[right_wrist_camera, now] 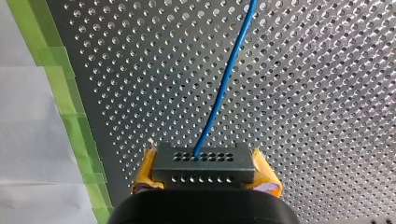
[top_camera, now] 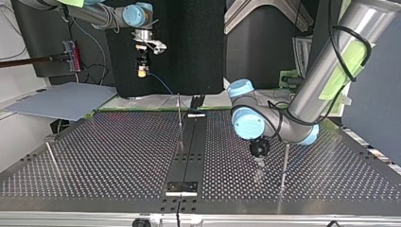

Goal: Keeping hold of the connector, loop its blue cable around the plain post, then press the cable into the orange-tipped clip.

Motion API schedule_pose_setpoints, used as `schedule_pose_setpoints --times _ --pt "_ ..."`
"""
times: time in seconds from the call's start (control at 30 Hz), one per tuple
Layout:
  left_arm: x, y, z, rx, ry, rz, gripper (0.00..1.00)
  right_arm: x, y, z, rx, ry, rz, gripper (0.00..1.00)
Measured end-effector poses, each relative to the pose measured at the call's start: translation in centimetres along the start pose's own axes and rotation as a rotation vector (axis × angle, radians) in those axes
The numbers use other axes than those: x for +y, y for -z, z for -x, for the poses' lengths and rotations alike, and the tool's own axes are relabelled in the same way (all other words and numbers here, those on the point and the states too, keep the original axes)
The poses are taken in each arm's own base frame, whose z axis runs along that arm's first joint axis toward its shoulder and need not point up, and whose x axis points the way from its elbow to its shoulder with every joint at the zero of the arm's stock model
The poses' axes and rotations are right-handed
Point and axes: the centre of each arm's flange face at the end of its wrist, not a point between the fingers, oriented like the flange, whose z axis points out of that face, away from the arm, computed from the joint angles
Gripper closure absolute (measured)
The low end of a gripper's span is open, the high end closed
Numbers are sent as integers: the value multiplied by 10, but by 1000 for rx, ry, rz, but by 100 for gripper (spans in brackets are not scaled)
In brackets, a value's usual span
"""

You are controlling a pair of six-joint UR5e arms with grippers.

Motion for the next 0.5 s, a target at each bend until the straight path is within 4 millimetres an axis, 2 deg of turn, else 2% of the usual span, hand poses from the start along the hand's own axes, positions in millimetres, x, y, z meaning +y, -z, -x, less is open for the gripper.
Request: schedule_pose_setpoints --times 0.2,0.5 --pt "0 2 -3 11 -11 5 0 0 0 0 0 0 0 100" --pt "-5 5 -19 30 -30 3 0 0 0 0 -2 0 0 100"
